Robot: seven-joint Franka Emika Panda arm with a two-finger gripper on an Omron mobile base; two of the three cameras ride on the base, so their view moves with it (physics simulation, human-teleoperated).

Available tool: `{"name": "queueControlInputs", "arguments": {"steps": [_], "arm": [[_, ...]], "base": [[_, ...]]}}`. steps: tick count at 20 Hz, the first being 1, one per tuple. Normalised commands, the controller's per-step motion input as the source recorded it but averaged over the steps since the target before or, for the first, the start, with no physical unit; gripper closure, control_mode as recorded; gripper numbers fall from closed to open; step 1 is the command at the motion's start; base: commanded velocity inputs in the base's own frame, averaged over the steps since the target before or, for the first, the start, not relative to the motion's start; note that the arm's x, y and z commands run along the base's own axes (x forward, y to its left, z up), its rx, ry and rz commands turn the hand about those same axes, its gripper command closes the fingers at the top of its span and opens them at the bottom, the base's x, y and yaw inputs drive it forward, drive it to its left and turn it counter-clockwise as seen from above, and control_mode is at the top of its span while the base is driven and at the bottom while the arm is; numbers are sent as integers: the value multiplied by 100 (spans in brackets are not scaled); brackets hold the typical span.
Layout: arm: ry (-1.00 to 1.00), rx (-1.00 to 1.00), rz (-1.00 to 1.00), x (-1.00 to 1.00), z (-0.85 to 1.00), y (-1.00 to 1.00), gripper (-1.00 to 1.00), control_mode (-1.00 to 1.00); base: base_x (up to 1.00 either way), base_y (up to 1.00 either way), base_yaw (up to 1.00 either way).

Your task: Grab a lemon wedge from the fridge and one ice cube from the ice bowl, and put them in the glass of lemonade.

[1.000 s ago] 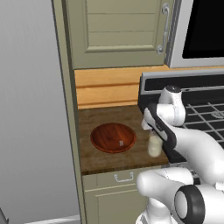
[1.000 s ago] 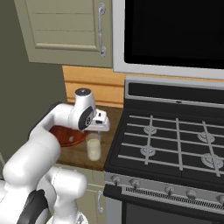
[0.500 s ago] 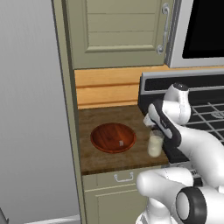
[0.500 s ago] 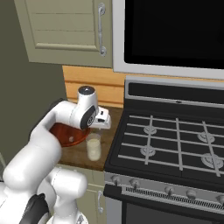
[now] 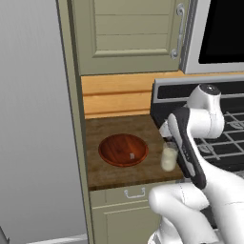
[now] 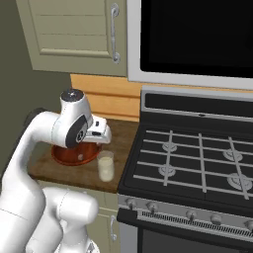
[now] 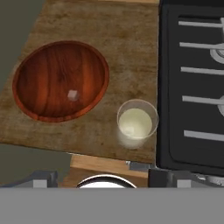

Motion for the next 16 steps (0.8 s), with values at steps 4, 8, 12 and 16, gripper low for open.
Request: {"name": "queueControlInputs", "arguments": {"steps": [4,8,12,16], "arm": [[0,0,-1,-90,2,27,-100,-100],[-4,0,-3,-98,2,1,-100,-100],[-7,0,1,-25,3,3,-100,-100],[0,0,0,0,0,0,-100,-100]], "base": [[0,0,0],[0,0,0],[0,0,0],[0,0,0]]}}
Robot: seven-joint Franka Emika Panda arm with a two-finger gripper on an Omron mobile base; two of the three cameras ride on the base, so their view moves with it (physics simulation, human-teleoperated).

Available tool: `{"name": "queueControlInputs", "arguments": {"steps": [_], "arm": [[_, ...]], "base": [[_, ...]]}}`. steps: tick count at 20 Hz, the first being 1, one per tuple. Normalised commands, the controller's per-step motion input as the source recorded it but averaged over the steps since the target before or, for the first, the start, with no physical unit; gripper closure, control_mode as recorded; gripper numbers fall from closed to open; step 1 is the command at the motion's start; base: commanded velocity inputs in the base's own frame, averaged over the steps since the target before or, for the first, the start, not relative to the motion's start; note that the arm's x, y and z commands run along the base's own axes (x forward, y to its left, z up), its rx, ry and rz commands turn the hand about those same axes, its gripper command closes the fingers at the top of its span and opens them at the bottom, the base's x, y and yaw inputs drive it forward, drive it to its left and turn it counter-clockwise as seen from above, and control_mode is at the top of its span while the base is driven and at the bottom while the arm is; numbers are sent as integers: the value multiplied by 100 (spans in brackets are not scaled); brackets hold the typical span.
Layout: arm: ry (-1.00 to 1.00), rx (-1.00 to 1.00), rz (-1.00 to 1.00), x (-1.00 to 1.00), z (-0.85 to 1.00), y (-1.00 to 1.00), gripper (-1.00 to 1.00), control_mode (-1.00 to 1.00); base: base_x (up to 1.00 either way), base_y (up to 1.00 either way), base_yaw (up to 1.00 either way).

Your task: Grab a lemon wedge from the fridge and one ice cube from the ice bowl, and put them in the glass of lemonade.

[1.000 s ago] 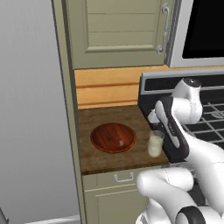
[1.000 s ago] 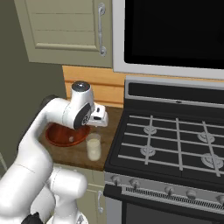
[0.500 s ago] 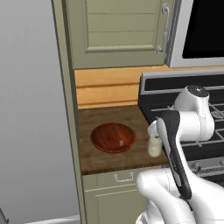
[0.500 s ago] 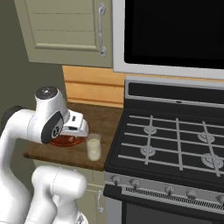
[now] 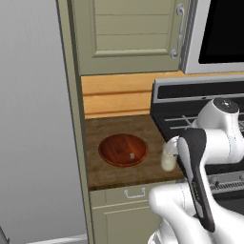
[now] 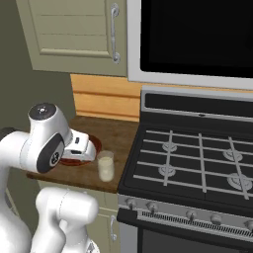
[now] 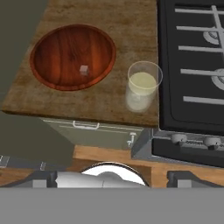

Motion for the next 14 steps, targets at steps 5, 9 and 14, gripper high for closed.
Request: {"name": "queueControlInputs", "arguments": {"steps": [5,9,14], "arm": [[0,0,0,-13,0,0,-100,100],[0,0,0,0,0,0,-100,100],[0,0,0,0,0,0,-100,100]], "base": [[-60,12,0],[-88,81,0],[-39,100,0]]}}
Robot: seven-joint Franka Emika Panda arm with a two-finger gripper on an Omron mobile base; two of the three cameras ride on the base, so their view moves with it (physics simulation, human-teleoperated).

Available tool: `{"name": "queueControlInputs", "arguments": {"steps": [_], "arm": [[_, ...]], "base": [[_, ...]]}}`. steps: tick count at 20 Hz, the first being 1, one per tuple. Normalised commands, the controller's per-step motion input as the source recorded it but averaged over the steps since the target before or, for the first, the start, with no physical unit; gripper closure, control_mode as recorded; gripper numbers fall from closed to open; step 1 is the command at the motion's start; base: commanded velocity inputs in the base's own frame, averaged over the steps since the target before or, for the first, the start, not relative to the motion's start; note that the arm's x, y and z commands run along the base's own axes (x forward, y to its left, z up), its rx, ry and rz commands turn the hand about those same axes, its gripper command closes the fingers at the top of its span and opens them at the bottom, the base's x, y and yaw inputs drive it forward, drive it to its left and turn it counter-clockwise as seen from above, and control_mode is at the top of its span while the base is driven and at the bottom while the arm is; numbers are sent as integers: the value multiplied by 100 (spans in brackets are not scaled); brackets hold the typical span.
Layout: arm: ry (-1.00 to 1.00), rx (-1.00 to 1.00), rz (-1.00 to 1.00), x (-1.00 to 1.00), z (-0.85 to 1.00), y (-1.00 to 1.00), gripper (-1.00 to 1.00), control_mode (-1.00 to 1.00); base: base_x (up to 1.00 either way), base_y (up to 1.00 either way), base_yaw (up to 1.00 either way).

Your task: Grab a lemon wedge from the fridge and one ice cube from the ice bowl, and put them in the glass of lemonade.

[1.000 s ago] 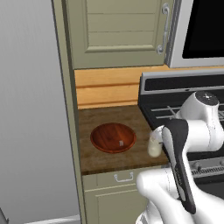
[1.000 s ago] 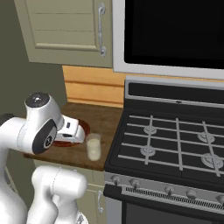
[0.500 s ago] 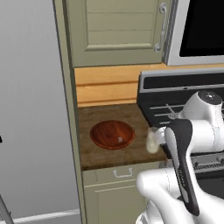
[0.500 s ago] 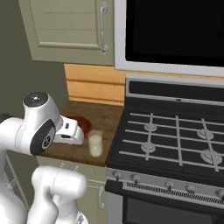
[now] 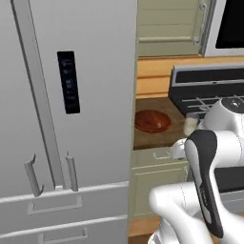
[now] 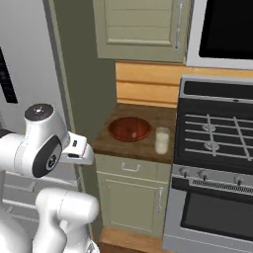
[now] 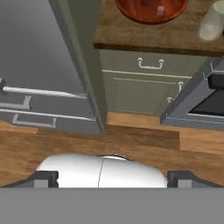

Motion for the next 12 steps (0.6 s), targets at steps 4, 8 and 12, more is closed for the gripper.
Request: {"name": "queueControlInputs", "arguments": {"steps": [4,8,12], "arm": [[0,0,0,0,0,0,-100,100],[0,0,0,0,0,0,-100,100],[0,0,0,0,0,0,-100,100]], "base": [[0,100,0],[6,100,0],[0,100,-5]]}}
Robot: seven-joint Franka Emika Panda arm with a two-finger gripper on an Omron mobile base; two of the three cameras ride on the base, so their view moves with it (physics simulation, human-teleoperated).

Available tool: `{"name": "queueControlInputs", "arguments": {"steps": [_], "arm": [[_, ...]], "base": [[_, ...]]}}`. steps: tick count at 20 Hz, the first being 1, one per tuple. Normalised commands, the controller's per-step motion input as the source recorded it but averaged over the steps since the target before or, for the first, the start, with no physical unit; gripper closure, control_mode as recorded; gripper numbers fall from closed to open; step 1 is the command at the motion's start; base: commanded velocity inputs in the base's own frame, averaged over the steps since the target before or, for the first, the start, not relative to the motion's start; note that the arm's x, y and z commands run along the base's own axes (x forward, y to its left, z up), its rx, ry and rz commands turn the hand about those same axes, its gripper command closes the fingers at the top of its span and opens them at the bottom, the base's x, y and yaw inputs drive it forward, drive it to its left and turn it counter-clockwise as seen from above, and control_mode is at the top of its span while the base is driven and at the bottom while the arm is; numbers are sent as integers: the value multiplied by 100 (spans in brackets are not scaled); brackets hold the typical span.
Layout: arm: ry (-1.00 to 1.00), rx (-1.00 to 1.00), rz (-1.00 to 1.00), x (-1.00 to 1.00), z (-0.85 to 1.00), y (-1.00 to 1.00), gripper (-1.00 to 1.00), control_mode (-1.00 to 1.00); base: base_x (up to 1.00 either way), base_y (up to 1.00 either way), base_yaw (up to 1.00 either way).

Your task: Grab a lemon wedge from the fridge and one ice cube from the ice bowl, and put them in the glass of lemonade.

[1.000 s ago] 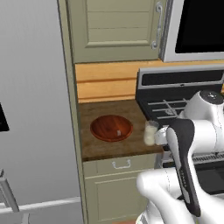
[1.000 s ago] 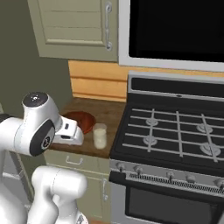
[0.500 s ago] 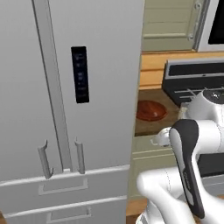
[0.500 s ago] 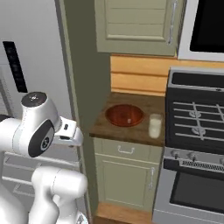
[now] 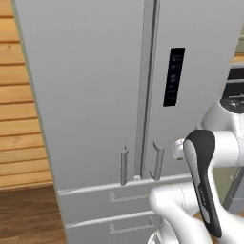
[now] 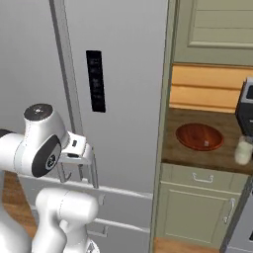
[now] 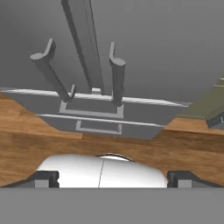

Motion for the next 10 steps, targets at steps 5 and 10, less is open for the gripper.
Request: {"name": "queueControlInputs", "arguments": {"steps": [5,10], "arm": [[0,0,0,0,0,0,-100,100],[0,0,0,0,0,0,-100,100]], "base": [[0,55,-12],[-23,-13,-8]]}}
